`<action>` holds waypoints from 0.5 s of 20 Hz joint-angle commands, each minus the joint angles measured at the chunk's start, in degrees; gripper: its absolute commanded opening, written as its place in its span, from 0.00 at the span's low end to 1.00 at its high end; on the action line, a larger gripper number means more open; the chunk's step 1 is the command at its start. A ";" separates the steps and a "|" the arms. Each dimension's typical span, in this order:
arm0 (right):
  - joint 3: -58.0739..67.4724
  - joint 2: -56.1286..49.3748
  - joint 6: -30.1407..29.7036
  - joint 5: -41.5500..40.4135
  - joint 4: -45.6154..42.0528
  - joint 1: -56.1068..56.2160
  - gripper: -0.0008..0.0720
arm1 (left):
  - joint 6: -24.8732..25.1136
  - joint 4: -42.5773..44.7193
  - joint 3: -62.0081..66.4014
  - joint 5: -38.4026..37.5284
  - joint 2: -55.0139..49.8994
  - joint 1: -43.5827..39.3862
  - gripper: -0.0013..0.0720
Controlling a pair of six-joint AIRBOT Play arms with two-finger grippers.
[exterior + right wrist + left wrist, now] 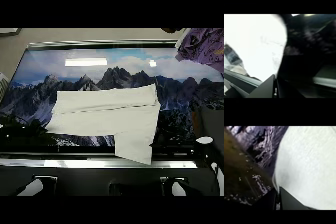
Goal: Fold the clothes and pants, and hang the long-sleeved shirts on hangers.
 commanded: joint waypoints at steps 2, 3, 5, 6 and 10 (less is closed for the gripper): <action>0.09 21.38 13.88 7.58 -4.28 0.00 0.06 | -12.92 11.26 0.42 -6.27 12.52 -0.17 0.04; 0.09 25.70 15.65 9.44 -4.26 0.00 0.06 | -12.90 11.69 0.42 -7.02 14.73 -0.17 0.04; 0.13 32.94 20.13 11.69 -3.56 0.00 0.06 | -12.94 11.80 0.42 -7.85 17.59 -0.20 0.04; 0.50 35.45 20.87 11.87 -2.84 0.00 0.06 | -12.96 11.76 0.44 -7.78 18.03 -0.66 0.04; 5.11 35.50 17.75 6.34 0.76 0.00 0.06 | -12.92 11.80 1.22 -2.80 16.31 -5.92 0.04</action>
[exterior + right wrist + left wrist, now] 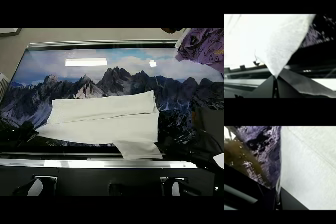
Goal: Fold the clothes and pants, and hang the long-sleeved shirts on hangers.
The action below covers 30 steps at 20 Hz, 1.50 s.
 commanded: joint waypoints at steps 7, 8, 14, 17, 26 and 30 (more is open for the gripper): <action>14.60 -26.80 -17.44 -11.98 9.03 4.52 0.06 | -0.87 0.98 11.85 12.90 -13.44 -10.69 0.04; 17.00 -31.41 -18.40 -14.71 8.76 8.09 0.06 | -0.87 0.96 13.97 13.44 -15.91 -11.13 0.04; 39.47 -54.29 -11.10 -26.43 1.38 17.44 0.06 | -0.68 2.45 27.93 14.78 -32.28 -14.34 0.04; 49.48 -61.90 -6.14 -25.90 -3.21 17.44 0.06 | -0.70 2.86 34.32 14.73 -39.08 -15.06 0.04; 58.51 -70.88 -0.94 -28.72 -7.17 17.46 0.06 | -0.92 3.48 44.26 14.73 -49.62 -15.65 0.04; 58.51 -74.42 -0.31 -28.76 -6.95 17.46 0.07 | -0.90 3.45 44.26 14.75 -52.22 -16.94 0.04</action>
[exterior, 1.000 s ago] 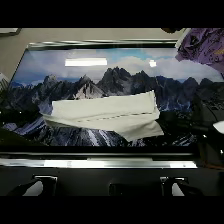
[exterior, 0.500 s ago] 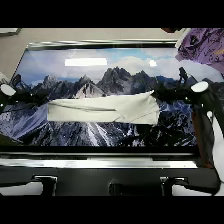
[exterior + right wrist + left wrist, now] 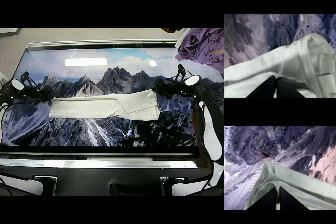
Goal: Fold the clothes and pants, and hang the long-sleeved shirts on hangers.
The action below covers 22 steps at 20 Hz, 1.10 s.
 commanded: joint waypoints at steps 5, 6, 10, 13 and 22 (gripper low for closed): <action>0.76 -4.35 1.38 2.91 0.57 -0.17 0.40 | -0.04 -0.02 1.16 -0.07 -3.61 -2.40 0.40; 2.25 -4.35 2.23 6.03 1.29 -1.11 0.59 | -0.04 0.02 2.27 -0.85 -3.39 -2.32 0.66; 10.29 -4.35 1.20 21.92 0.63 -10.97 0.76 | -0.04 2.69 10.10 -6.73 -2.05 -0.09 0.92; 10.23 -6.38 -1.75 26.27 1.33 -17.40 0.78 | -0.07 3.56 14.34 -10.16 -1.70 0.66 0.92; 10.19 -18.16 -12.13 31.01 8.52 -15.56 0.85 | -0.09 3.50 15.23 -10.64 -1.88 -0.87 0.92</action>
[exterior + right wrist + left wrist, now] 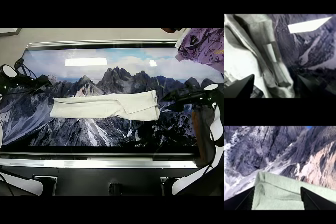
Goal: Fold the clothes and pants, and hang the long-sleeved shirts on hangers.
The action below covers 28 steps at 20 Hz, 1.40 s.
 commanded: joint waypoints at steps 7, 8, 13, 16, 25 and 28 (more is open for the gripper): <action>-0.04 -5.51 -4.33 -0.42 5.86 5.38 0.79 | 0.00 0.17 0.28 -0.24 -0.02 -0.33 0.92; -0.04 -5.51 -4.44 -1.11 5.22 6.27 0.66 | 0.00 0.15 0.28 -0.24 -0.07 -0.33 0.92; -0.02 -3.39 -2.67 -2.62 3.72 7.41 0.07 | -0.42 -2.69 0.28 -1.07 -0.13 -0.39 0.70; 1.22 2.78 3.19 -0.31 -3.67 6.86 0.07 | 0.74 -9.62 0.31 -0.63 -0.39 -2.40 0.04; 15.56 19.69 14.97 12.74 -21.81 6.99 0.07 | 1.51 -20.46 0.33 8.70 -5.73 -25.44 0.04; 20.59 22.32 16.46 16.24 -22.53 6.99 0.07 | 1.51 -26.49 1.16 12.44 -9.11 -33.24 0.04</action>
